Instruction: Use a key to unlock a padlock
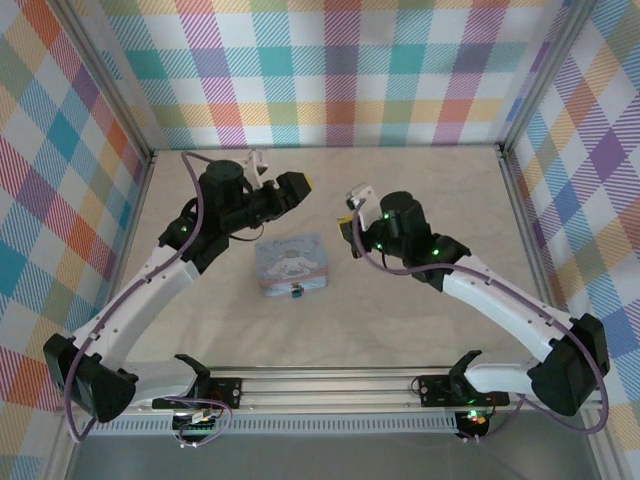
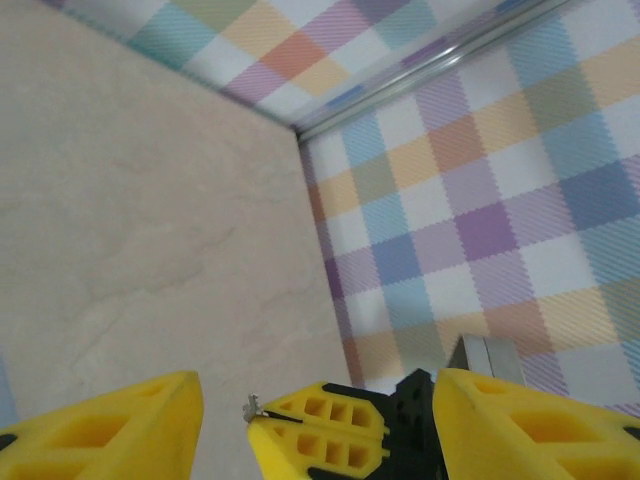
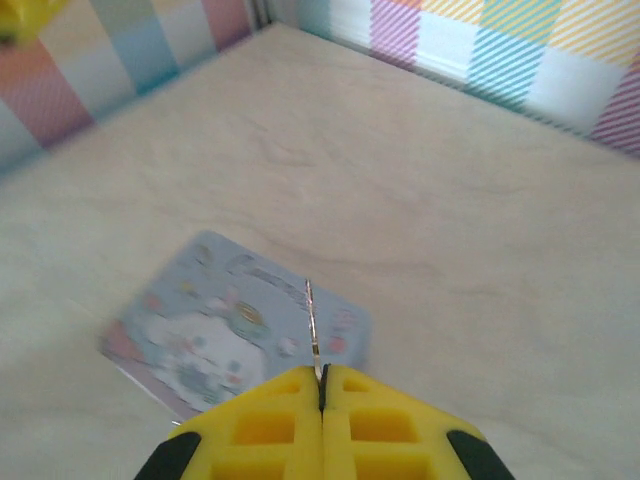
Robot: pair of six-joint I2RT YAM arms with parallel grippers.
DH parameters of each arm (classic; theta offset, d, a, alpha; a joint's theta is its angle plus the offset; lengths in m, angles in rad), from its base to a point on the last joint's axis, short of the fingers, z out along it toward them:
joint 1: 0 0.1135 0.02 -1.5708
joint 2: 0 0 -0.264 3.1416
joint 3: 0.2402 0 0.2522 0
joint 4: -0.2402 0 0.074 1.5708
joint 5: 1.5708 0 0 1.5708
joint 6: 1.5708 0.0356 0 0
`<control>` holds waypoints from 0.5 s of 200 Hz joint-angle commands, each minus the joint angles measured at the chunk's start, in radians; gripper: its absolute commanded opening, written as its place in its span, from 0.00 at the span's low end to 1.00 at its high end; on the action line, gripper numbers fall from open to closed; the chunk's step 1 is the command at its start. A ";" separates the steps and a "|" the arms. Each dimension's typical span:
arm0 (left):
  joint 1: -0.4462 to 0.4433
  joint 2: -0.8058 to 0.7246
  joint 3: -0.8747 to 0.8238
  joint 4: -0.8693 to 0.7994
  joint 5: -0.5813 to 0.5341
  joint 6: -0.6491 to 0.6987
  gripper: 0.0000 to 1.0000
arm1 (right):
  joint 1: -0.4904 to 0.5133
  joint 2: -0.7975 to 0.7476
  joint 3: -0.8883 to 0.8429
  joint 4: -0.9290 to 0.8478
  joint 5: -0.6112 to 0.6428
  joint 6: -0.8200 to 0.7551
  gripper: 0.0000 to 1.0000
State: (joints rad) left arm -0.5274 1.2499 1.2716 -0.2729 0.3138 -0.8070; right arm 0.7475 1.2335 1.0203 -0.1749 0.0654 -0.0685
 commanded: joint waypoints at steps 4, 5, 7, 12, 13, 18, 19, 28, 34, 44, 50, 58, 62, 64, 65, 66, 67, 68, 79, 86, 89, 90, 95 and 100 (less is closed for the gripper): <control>0.008 0.064 0.017 -0.153 0.137 -0.114 0.60 | 0.078 -0.017 -0.021 0.004 0.320 -0.400 0.00; 0.009 0.066 0.017 -0.151 0.140 -0.118 0.60 | 0.080 -0.017 -0.023 0.008 0.324 -0.407 0.00; 0.008 0.069 0.014 -0.143 0.146 -0.128 0.60 | 0.085 -0.018 -0.027 0.020 0.333 -0.423 0.00; 0.006 0.076 0.010 -0.130 0.158 -0.150 0.59 | 0.094 -0.018 -0.035 0.042 0.351 -0.456 0.00; 0.006 0.078 0.009 -0.127 0.161 -0.153 0.59 | 0.096 -0.019 -0.037 0.046 0.354 -0.462 0.00; 0.003 0.083 0.006 -0.117 0.166 -0.169 0.58 | 0.105 -0.020 -0.043 0.064 0.369 -0.494 0.00; 0.002 0.084 0.006 -0.117 0.166 -0.172 0.58 | 0.106 -0.020 -0.045 0.069 0.371 -0.499 0.00; -0.002 0.093 0.002 -0.113 0.164 -0.193 0.57 | 0.119 -0.022 -0.054 0.099 0.390 -0.543 0.00; -0.006 0.099 -0.002 -0.111 0.163 -0.205 0.57 | 0.125 -0.022 -0.059 0.116 0.400 -0.568 0.00; -0.011 0.107 -0.009 -0.102 0.164 -0.228 0.56 | 0.133 -0.022 -0.066 0.136 0.410 -0.603 0.00; -0.014 0.111 -0.014 -0.096 0.168 -0.242 0.55 | 0.135 -0.020 -0.066 0.142 0.417 -0.620 0.00; -0.017 0.116 -0.024 -0.081 0.173 -0.260 0.53 | 0.140 -0.017 -0.065 0.146 0.423 -0.640 0.00; -0.019 0.119 -0.027 -0.075 0.175 -0.267 0.53 | 0.142 -0.016 -0.064 0.150 0.425 -0.650 0.00; -0.020 0.121 -0.028 -0.071 0.177 -0.270 0.53 | 0.142 -0.015 -0.065 0.151 0.427 -0.655 0.00; -0.020 0.122 -0.029 -0.069 0.178 -0.272 0.53 | 0.143 -0.014 -0.065 0.152 0.428 -0.657 0.00; -0.020 0.123 -0.030 -0.068 0.179 -0.273 0.53 | 0.143 -0.014 -0.065 0.154 0.428 -0.658 0.00; -0.021 0.124 -0.031 -0.067 0.179 -0.274 0.53 | 0.144 -0.014 -0.066 0.154 0.429 -0.661 0.00; -0.021 0.125 -0.032 -0.066 0.180 -0.276 0.52 | 0.145 -0.013 -0.066 0.155 0.430 -0.664 0.00; -0.025 0.133 -0.039 -0.052 0.182 -0.287 0.51 | 0.152 -0.009 -0.066 0.164 0.430 -0.680 0.00; -0.028 0.137 -0.040 -0.047 0.183 -0.292 0.51 | 0.157 -0.008 -0.068 0.171 0.429 -0.686 0.00; -0.030 0.140 -0.040 -0.044 0.183 -0.294 0.51 | 0.159 -0.008 -0.069 0.174 0.428 -0.688 0.00; -0.030 0.140 -0.041 -0.044 0.183 -0.294 0.51 | 0.160 -0.008 -0.070 0.175 0.427 -0.688 0.00; -0.032 0.143 -0.040 -0.042 0.185 -0.296 0.50 | 0.163 -0.007 -0.071 0.178 0.426 -0.694 0.00; -0.034 0.147 -0.040 -0.041 0.183 -0.298 0.50 | 0.166 -0.005 -0.072 0.183 0.423 -0.698 0.00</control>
State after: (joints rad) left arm -0.5484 1.3819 1.2457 -0.3576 0.4652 -1.0599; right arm 0.8925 1.2331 0.9600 -0.0597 0.4618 -0.6804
